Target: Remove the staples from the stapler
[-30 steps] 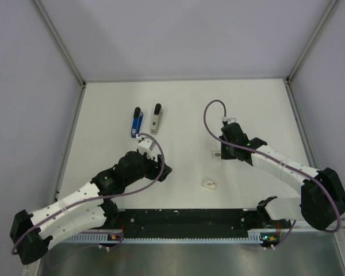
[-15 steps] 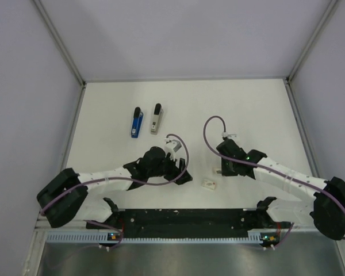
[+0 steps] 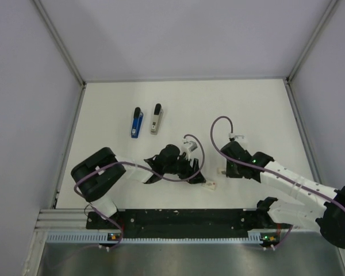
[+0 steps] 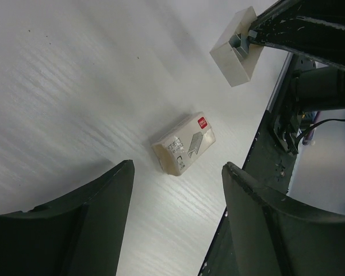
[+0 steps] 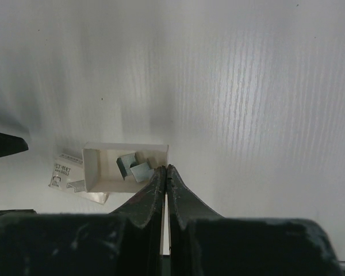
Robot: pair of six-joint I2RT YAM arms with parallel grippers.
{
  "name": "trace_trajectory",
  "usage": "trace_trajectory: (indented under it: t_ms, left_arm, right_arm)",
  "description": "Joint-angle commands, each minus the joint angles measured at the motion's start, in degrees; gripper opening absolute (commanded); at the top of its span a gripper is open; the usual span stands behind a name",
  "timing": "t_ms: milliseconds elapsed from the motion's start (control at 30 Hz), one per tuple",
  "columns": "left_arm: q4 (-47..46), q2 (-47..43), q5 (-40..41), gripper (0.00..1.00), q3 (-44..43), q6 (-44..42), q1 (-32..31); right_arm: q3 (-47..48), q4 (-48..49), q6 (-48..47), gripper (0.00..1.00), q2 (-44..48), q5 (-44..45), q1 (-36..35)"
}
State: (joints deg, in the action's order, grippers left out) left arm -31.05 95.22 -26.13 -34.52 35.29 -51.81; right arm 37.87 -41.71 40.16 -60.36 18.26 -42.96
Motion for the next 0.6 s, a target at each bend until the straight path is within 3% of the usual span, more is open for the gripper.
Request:
trace_trajectory:
  t_ms: [0,567]
  left_arm:
    - [-6.7,2.4,-2.8,0.67,-2.8,1.6,-0.6]
    - [-6.5,5.8,-2.3,0.56,-4.3,2.2,-3.1]
  right_arm:
    - [-0.6,-1.2,1.0,0.00,2.3,1.4,-0.5]
    - [-1.6,-1.3,1.0,0.00,3.4,1.8,-0.6]
